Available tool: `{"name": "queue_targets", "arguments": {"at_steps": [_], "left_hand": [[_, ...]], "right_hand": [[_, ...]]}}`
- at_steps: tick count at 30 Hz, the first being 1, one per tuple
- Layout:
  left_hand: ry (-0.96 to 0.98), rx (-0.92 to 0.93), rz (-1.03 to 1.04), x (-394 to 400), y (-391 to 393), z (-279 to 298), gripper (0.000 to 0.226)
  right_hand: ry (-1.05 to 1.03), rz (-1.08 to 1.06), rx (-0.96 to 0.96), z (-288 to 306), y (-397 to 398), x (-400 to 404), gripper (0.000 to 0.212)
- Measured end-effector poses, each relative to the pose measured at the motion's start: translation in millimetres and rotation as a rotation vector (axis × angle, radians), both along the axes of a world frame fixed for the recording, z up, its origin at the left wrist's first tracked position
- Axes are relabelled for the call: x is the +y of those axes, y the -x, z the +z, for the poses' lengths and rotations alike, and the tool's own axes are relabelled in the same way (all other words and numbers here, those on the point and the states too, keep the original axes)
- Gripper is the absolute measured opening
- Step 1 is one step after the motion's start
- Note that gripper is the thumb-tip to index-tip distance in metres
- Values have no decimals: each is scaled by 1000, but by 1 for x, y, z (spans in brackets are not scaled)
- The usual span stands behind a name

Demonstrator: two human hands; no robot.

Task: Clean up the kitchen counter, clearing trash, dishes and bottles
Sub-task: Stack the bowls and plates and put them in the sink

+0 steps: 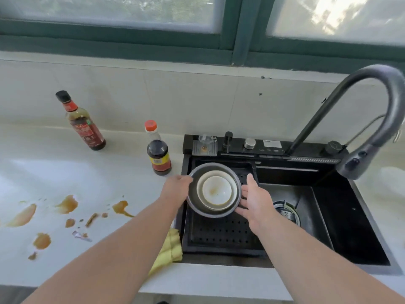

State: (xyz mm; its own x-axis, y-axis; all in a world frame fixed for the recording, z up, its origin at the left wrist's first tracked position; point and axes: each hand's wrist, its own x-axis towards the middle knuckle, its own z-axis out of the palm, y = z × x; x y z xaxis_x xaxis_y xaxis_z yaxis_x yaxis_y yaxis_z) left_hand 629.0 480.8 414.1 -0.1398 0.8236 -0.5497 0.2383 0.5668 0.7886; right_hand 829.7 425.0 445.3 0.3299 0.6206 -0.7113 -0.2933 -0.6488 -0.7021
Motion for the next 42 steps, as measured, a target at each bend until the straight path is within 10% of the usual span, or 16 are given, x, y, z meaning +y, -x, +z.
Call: {"name": "queue_targets", "arguments": {"at_steps": [16,19,25,42], "left_hand": [[33,159,-331,58,-41,-40,14],[47,149,-341,59,-42,-43,60],[31,80,-311,51,-39,-30,66],[-68,-182,-519,-56,-188,50,9]], "right_hand": [[11,-115,65,-68,-20,68,69],[-9,-124,116,-75,-22,71,53],[-50,-140,131,-65,-25,55,82],[-312,-721,75,22,-141,-132,35]]}}
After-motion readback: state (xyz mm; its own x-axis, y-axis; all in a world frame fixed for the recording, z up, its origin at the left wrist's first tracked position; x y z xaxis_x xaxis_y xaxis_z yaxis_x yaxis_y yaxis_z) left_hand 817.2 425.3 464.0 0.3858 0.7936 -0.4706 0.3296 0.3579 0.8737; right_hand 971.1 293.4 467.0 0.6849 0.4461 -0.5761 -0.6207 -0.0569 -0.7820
